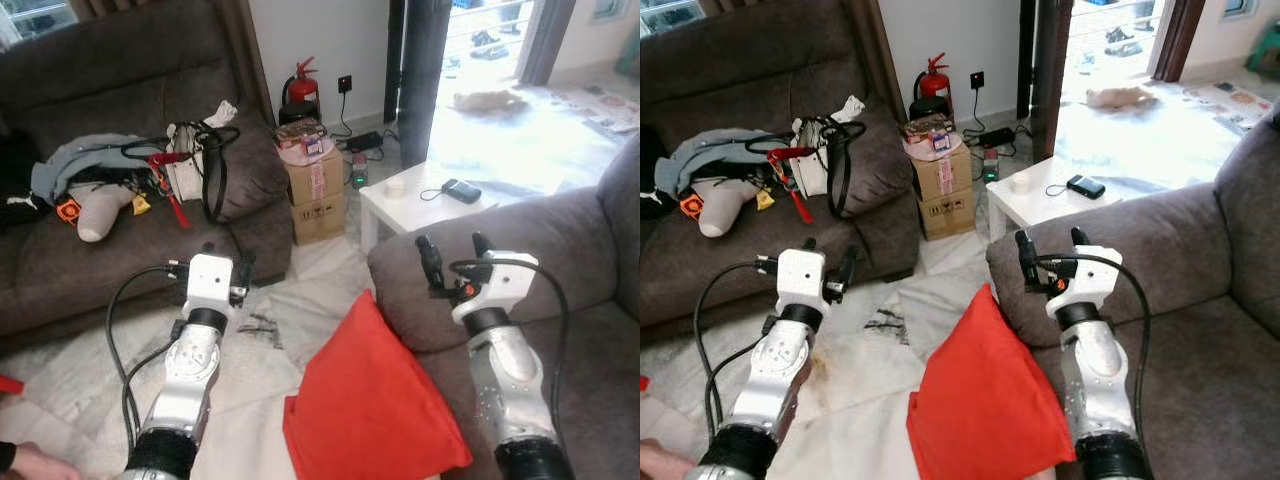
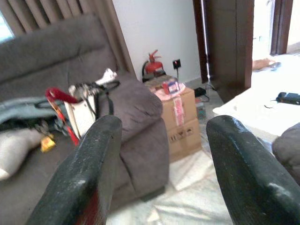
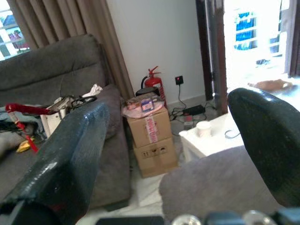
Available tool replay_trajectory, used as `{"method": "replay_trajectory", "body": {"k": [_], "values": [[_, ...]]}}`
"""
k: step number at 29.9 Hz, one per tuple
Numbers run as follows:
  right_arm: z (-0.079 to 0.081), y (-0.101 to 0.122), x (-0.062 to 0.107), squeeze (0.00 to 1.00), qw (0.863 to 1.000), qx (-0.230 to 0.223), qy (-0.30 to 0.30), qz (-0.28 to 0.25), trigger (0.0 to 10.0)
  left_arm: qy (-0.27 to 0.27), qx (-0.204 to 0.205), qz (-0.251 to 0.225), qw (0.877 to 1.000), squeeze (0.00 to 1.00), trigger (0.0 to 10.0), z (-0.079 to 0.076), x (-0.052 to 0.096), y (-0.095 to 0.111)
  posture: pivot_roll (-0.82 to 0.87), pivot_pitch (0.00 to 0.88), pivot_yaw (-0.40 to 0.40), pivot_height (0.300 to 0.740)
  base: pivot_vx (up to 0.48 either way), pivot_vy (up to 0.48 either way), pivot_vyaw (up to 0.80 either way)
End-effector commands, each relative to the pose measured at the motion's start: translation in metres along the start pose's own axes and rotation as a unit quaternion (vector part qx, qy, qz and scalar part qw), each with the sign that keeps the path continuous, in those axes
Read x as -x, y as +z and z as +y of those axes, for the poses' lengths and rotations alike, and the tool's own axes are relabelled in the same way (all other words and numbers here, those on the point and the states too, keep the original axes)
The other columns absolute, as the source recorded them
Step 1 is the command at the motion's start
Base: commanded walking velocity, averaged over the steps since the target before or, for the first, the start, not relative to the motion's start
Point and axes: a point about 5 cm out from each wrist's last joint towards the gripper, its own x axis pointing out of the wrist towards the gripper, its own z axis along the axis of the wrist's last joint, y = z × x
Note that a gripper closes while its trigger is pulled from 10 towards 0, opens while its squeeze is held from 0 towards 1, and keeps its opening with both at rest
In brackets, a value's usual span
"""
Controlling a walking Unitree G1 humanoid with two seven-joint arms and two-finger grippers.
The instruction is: Move the pillow to the sofa from floor
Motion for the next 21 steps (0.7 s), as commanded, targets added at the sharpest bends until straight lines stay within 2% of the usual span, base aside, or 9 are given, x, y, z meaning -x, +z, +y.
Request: {"method": "replay_trajectory", "body": {"k": [1, 14, 21], "values": [[-0.002, 0.001, -0.003, 0.0, 1.0, -0.001, 0.004, 0.007, 10.0, 0.013, 0.012, 0.001, 1.0, 0.0, 10.0, 0.001, -0.001, -0.002, -0.16, 0.0, 0.038, 0.74, 0.0, 0.0, 0.0], [-0.014, 0.015, -0.009, 0.0, 1.0, 0.009, 0.009, -0.006, 10.0, 0.022, 0.035, -0.002, 0.999, 0.0, 10.0, -0.015, -0.003, -0.004, -0.18, 0.001, -0.007, 0.74, 0.0, 0.0, 0.0], [-0.013, 0.016, -0.009, 0.0, 1.0, 0.004, 0.0, -0.015, 10.0, 0.034, 0.036, -0.002, 0.999, 0.0, 10.0, -0.009, 0.0, -0.007, -0.18, 0.0, 0.019, 0.74, 0.0, 0.0, 0.0]]}}
